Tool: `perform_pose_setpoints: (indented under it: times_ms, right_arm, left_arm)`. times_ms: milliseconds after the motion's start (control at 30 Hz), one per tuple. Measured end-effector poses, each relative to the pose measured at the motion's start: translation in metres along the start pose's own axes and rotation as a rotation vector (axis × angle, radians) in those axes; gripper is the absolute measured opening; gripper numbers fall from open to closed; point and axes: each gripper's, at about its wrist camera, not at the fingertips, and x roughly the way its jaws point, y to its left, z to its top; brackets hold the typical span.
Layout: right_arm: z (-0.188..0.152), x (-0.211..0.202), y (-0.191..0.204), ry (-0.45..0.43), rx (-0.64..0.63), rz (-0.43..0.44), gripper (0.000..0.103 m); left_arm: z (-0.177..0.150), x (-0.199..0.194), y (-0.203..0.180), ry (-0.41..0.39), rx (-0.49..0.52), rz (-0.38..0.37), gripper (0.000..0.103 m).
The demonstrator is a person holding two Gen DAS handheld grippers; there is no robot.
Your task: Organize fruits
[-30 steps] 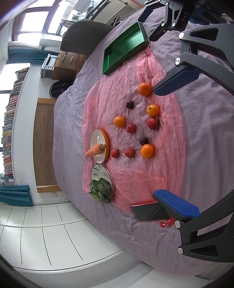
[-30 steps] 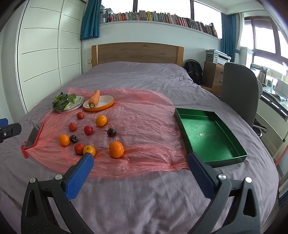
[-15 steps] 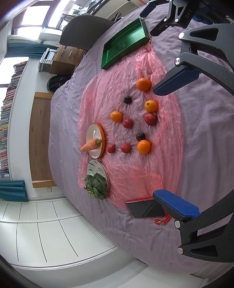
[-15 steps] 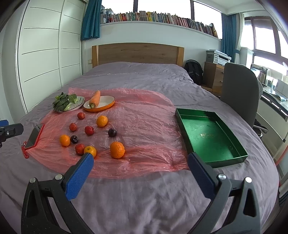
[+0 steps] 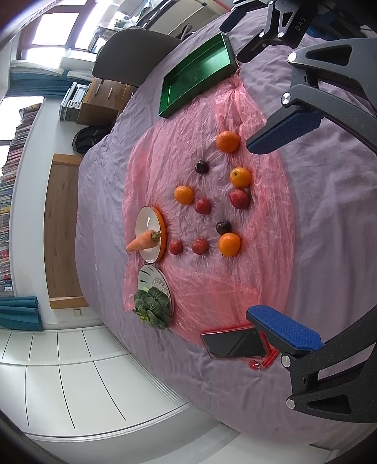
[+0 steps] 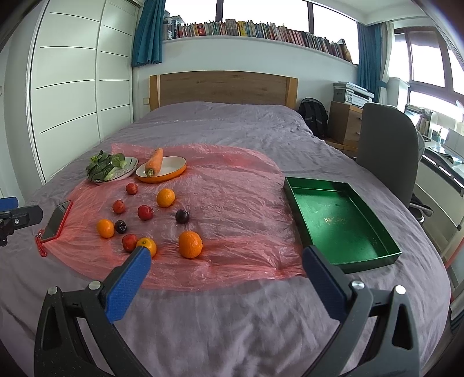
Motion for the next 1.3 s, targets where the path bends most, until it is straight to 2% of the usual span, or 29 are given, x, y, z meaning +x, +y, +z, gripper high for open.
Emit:
perform_pose_setpoints:
  times_ms: [867,1067,1300]
  right_arm:
    - [-0.002,0.003,0.004,0.000,-0.009,0.027,0.103]
    - [-0.004,0.009,0.008,0.006,-0.036,0.061,0.103]
    - [-0.004,0.032,0.012,0.036,-0.067,0.125,0.103]
  left_arm:
    - [-0.002,0.009,-0.009,0.036,0.031,-0.027,0.102]
    - [-0.006,0.021,-0.002,0.068,0.013,-0.045,0.088]
    - [-0.014,0.055,0.006,0.170,-0.027,-0.110,0.061]
